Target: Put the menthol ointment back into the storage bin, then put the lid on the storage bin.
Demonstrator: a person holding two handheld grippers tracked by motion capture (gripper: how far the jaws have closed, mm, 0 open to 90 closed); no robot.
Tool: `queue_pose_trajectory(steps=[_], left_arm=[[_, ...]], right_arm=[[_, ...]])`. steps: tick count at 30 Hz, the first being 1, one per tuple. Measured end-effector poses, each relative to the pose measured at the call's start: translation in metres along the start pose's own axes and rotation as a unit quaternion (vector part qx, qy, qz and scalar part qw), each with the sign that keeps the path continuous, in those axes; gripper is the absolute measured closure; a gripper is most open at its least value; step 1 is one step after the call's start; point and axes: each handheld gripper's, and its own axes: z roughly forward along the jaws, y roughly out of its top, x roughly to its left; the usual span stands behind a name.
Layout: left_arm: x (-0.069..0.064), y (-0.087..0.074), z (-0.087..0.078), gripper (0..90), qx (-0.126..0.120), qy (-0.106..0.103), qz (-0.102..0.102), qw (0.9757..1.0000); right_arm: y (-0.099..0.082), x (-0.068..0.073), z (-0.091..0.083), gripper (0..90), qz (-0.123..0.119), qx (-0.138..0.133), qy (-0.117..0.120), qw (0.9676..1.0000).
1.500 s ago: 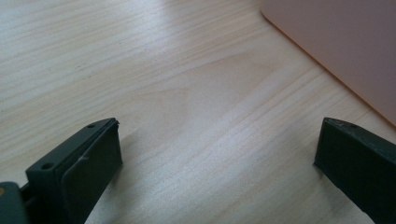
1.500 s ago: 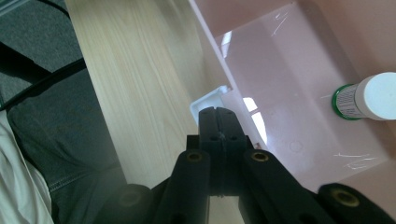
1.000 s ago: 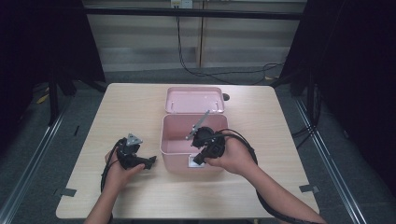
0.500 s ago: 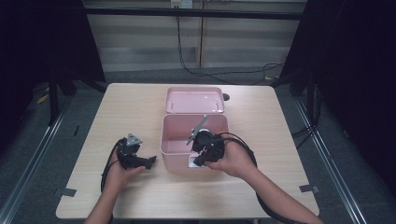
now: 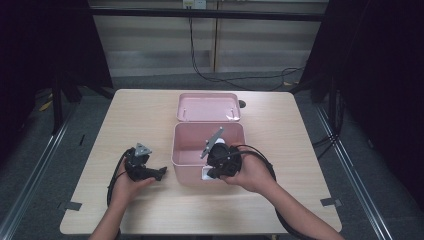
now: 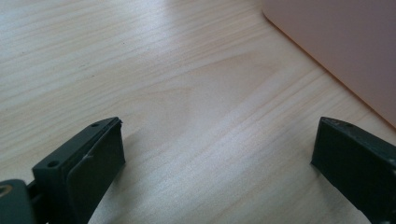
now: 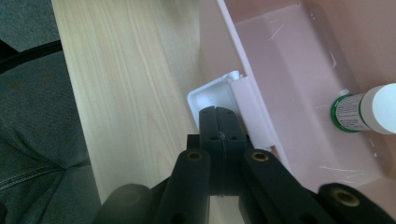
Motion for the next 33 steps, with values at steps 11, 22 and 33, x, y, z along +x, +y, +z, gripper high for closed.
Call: queue_pose_trajectory(steps=[11,22,33], left_arm=[[0.014,0.014,-0.008,16.0,0.034,-0.016,-0.040,0.9985],[0.030,0.053,-0.023,16.3,0.047,-0.030,-0.102,0.9933],[0.044,0.085,-0.022,17.3,0.078,-0.031,-0.119,0.9894]], right_arm=[[0.000,0.000,0.000,90.0,-0.006,-0.001,-0.001,1.0000],[0.001,-0.001,0.000,90.0,-0.014,0.001,0.003,0.9999],[0.000,-0.001,0.000,90.0,-0.006,-0.001,0.004,1.0000]])
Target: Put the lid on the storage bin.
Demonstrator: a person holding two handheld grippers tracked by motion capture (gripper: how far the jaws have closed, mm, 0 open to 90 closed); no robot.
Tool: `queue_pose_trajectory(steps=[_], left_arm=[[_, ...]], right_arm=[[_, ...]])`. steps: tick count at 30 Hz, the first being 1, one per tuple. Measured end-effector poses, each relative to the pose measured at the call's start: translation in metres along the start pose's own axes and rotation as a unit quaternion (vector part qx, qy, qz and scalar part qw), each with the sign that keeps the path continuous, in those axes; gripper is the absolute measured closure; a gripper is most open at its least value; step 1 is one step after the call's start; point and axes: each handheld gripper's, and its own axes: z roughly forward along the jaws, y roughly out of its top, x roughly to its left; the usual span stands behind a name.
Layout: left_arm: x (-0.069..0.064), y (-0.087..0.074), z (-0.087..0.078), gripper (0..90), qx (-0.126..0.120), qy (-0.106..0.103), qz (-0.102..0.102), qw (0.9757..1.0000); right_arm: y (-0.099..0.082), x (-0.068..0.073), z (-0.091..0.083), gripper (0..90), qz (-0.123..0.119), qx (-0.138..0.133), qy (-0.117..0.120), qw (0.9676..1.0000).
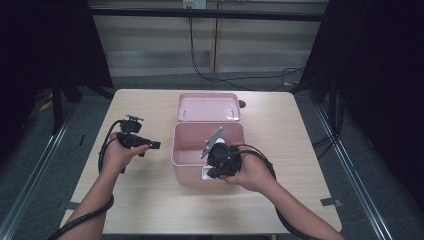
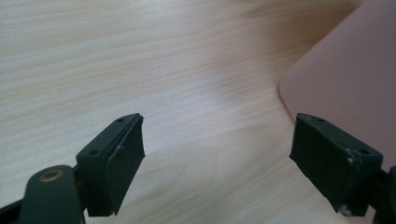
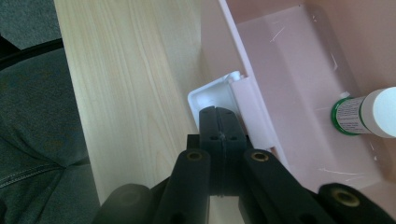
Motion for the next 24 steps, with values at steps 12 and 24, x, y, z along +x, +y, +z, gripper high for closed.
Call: queue_pose_trajectory(steps=[12,24], left_arm=[[0.001,0.035,-0.005,19.3,0.012,0.006,-0.011,0.9998],[-0.004,0.070,-0.012,20.5,0.000,0.004,-0.022,0.9998]], right_arm=[[0.000,-0.001,0.000,90.0,0.000,0.000,0.002,1.0000],[-0.001,-0.002,0.000,90.0,0.000,-0.005,0.007,1.0000]])
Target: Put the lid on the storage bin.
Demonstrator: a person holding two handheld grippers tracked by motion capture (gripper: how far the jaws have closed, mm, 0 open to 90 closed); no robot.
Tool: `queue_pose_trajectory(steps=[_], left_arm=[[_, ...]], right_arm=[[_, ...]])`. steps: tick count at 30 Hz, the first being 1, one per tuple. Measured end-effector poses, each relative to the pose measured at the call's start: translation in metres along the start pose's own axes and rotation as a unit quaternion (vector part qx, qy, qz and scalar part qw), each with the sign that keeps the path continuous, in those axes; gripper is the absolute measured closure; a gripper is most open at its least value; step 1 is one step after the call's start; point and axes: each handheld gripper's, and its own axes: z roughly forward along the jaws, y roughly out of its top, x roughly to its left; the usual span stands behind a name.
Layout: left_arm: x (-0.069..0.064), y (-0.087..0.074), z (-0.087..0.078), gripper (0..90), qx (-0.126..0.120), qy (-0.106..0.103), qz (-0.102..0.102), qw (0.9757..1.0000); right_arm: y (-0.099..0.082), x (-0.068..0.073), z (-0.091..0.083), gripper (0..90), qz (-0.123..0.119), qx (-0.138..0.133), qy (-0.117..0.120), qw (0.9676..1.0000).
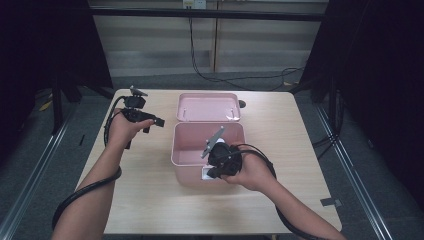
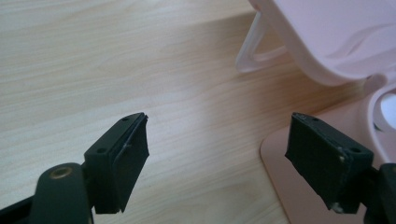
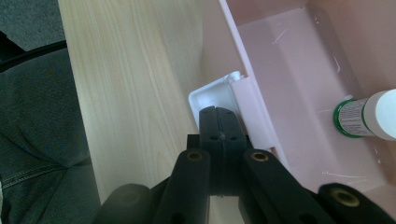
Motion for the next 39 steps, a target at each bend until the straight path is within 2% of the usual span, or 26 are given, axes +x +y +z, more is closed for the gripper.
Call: queue_pose_trajectory(steps=[8,15,22,28,31,39], left_arm=[[-0.009,0.021,-0.003,22.0,0.004,-0.005,0.000,1.0000],[-0.013,0.033,0.001,23.8,0.007,-0.011,-0.011,0.9999],[-0.019,0.046,0.008,25.5,0.010,-0.009,-0.019,0.9997],[-0.027,0.058,0.017,26.0,0.015,-0.011,-0.014,0.9997],[-0.029,0.063,0.023,26.8,0.018,-0.011,-0.011,0.9997],[-0.032,0.074,0.034,28.8,0.022,-0.006,-0.016,0.9996]], right_arm=[[0.000,-0.001,0.000,90.0,-0.004,0.001,0.000,1.0000],[0.001,-0.001,0.000,90.0,-0.006,0.001,0.000,1.0000],[0.001,-0.001,0.000,90.0,-0.007,0.001,0.000,1.0000],[0.001,-0.001,0.000,90.0,-0.001,0.002,0.001,1.0000],[0.000,-0.001,0.000,90.0,-0.007,-0.001,0.001,1.0000],[0.000,-0.002,0.000,90.0,-0.005,-0.002,0.005,1.0000]])
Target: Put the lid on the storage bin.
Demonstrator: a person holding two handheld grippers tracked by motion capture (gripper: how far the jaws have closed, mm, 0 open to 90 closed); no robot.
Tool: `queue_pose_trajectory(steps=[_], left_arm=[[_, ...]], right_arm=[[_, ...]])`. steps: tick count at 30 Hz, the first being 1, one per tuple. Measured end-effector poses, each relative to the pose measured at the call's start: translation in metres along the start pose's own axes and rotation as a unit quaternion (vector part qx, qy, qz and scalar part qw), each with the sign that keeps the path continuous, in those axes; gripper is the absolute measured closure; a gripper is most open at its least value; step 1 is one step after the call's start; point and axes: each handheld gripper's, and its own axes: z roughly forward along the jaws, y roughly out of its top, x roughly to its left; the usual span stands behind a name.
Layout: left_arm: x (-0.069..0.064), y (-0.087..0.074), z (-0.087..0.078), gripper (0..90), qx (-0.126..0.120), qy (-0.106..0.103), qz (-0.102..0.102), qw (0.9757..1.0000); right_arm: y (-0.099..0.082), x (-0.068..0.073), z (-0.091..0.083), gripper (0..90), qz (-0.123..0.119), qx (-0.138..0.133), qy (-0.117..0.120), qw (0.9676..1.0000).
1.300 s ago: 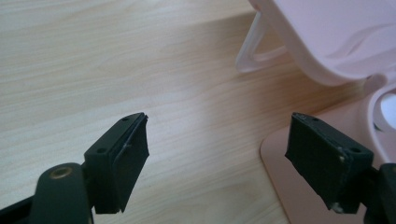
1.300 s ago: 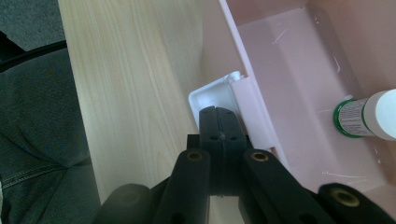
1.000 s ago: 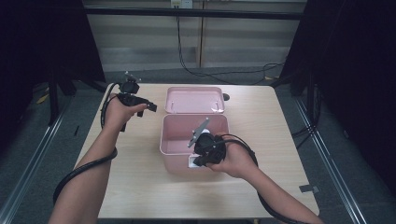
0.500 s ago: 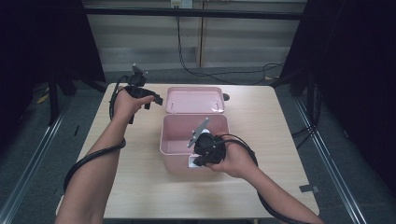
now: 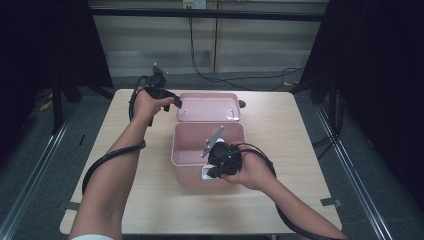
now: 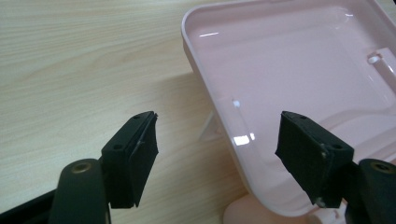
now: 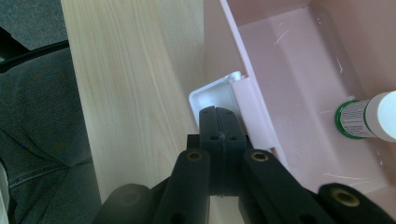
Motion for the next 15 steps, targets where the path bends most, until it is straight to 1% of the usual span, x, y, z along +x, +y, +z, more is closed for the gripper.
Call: queue_pose_trajectory(steps=[3,5,8,9,13,15], left_arm=[[-0.001,0.004,0.003,29.2,0.001,0.003,0.002,1.0000],[-0.001,0.006,0.005,29.4,0.001,0.002,0.001,1.0000],[-0.001,0.010,0.009,29.7,0.003,0.006,0.003,1.0000],[-0.001,0.011,0.011,30.0,0.005,0.009,0.004,0.9999],[-0.003,0.015,0.016,30.8,0.011,0.010,0.007,0.9999],[-0.003,0.017,0.018,31.2,0.012,0.010,0.000,0.9999]], right_arm=[[0.000,0.000,0.000,90.0,0.003,0.000,0.002,1.0000],[0.000,0.000,0.000,90.0,0.002,-0.001,0.002,1.0000],[0.000,0.000,0.000,90.0,0.003,-0.001,0.002,1.0000],[0.000,0.000,0.000,90.0,0.002,-0.002,0.001,1.0000],[-0.001,0.000,0.000,90.0,0.000,-0.003,0.003,1.0000],[-0.001,-0.001,0.000,90.0,-0.002,-0.003,0.003,1.0000]])
